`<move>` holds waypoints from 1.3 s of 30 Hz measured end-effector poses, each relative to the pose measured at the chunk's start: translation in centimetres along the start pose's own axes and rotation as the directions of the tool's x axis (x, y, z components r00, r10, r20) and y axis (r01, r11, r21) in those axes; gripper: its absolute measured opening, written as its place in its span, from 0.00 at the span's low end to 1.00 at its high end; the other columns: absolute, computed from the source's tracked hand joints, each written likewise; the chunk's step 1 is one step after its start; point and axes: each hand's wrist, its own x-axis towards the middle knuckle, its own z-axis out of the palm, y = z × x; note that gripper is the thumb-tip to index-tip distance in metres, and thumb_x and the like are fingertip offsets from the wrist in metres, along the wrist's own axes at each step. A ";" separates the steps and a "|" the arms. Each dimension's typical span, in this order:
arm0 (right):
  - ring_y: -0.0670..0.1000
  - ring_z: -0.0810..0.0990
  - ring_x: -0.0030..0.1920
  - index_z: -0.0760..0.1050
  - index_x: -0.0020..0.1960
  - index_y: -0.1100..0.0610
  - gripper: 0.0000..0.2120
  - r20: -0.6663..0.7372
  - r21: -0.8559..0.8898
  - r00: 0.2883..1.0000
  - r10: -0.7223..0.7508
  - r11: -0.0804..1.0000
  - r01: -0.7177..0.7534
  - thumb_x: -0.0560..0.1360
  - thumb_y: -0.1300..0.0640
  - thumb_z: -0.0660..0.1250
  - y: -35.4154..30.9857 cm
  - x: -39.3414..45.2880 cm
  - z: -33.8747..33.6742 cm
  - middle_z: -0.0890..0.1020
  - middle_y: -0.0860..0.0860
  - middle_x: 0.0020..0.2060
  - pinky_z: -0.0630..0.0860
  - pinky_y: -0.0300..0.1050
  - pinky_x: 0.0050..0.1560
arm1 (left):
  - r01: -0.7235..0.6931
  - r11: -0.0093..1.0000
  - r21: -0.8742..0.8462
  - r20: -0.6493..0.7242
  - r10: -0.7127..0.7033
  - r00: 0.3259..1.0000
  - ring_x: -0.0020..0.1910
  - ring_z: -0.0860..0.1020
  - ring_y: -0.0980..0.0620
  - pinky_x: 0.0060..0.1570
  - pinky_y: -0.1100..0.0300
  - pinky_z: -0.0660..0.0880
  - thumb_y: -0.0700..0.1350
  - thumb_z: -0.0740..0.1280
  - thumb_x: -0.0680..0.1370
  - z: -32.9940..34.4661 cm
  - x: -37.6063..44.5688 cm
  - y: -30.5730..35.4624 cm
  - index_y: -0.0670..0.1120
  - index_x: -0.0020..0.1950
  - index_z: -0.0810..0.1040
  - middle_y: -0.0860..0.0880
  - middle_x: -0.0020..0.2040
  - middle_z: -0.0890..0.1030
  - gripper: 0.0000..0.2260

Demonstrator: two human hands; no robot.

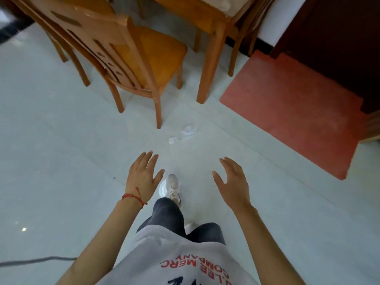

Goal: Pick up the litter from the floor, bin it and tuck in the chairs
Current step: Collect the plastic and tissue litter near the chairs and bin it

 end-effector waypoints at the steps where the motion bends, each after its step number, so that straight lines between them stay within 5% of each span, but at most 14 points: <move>1: 0.49 0.60 0.72 0.62 0.72 0.51 0.24 0.004 -0.004 1.000 0.001 1.000 -0.001 0.78 0.46 0.58 -0.1 1.1 -0.2 0.63 0.49 0.73 0.64 0.48 0.68 | 0.005 1.000 -0.007 0.001 -0.005 1.000 0.67 0.67 0.36 0.65 0.44 0.63 0.63 0.46 0.73 0.0 1.2 -0.1 0.39 0.66 0.70 0.37 0.67 0.71 0.34; 18: 0.50 0.62 0.71 0.64 0.71 0.53 0.24 0.081 -0.001 0.997 0.004 1.000 -0.004 0.77 0.48 0.61 1.5 19.2 -0.7 0.65 0.51 0.72 0.66 0.47 0.66 | 0.026 1.000 0.005 0.030 -0.026 0.999 0.60 0.73 0.33 0.57 0.39 0.70 0.61 0.44 0.78 1.6 18.9 1.2 0.36 0.61 0.73 0.34 0.60 0.76 0.34; 29: 0.50 0.61 0.72 0.62 0.72 0.52 0.25 0.306 -0.069 0.945 -0.114 0.987 0.142 0.77 0.48 0.61 8.8 31.5 5.5 0.64 0.50 0.72 0.66 0.51 0.69 | 0.216 0.972 -0.097 -0.052 -0.221 0.974 0.62 0.71 0.33 0.58 0.39 0.70 0.60 0.50 0.77 12.0 25.4 0.3 0.36 0.62 0.72 0.34 0.62 0.74 0.31; 39: 0.49 0.59 0.73 0.62 0.72 0.54 0.25 0.369 -0.142 0.910 -0.190 0.956 0.258 0.77 0.49 0.61 14.0 41.3 16.3 0.64 0.51 0.72 0.62 0.48 0.69 | 0.207 0.971 -0.120 -0.087 -0.218 0.972 0.61 0.72 0.32 0.55 0.39 0.72 0.54 0.55 0.75 22.4 32.5 -4.8 0.35 0.62 0.72 0.33 0.61 0.75 0.26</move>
